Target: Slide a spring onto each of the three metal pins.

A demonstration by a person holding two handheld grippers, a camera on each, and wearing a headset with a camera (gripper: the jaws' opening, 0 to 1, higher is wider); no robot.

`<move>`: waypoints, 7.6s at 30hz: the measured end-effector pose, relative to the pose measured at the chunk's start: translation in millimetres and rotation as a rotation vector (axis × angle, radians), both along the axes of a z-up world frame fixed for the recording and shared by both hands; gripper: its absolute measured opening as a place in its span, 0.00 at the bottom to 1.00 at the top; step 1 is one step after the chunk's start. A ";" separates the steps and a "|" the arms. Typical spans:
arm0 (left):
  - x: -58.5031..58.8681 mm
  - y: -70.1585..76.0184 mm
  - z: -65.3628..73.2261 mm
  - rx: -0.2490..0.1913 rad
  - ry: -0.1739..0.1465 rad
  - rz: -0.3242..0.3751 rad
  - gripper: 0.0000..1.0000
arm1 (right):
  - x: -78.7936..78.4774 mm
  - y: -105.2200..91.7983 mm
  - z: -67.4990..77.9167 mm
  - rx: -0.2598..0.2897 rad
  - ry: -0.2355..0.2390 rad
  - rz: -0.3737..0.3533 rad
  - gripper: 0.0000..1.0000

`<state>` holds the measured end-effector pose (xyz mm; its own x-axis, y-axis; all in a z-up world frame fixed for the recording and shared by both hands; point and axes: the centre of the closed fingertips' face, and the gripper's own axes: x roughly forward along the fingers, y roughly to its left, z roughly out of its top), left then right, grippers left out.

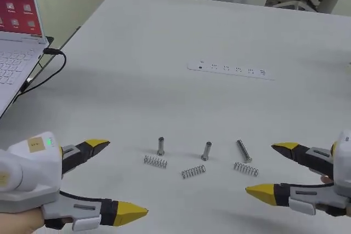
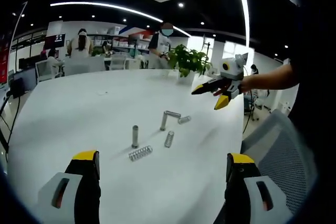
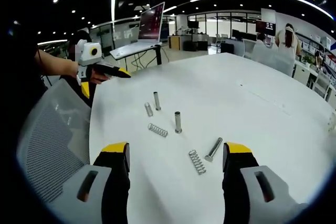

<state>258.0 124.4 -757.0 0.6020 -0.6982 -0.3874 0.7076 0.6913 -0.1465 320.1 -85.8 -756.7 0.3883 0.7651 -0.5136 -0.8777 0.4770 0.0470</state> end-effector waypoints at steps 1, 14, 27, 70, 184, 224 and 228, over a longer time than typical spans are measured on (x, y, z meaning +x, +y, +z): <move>0.3 0.1 0.0 -0.001 0.000 0.001 0.98 | 2.4 0.9 0.6 -0.002 -0.002 0.001 0.72; 2.8 1.2 1.8 -0.004 -0.007 0.003 0.98 | 25.0 4.9 -9.2 -0.053 0.034 0.008 0.62; 1.7 -1.6 0.4 0.000 -0.006 -0.023 0.98 | 44.1 6.8 -19.1 -0.088 0.093 -0.014 0.55; -6.4 2.2 -12.1 0.016 0.034 -0.027 0.93 | 86.8 2.4 -75.8 -0.267 0.329 -0.178 0.18; -14.8 -1.7 -16.7 0.022 0.055 -0.043 0.87 | 76.6 -1.7 -62.1 -0.247 0.304 -0.278 0.05; -12.1 -3.7 -15.5 0.010 0.049 -0.030 0.88 | 63.6 -8.6 -55.8 -0.236 0.195 -0.269 0.06; -12.0 -4.3 -15.3 0.009 0.048 -0.034 0.88 | 61.6 -8.5 -55.9 -0.248 0.191 -0.260 0.06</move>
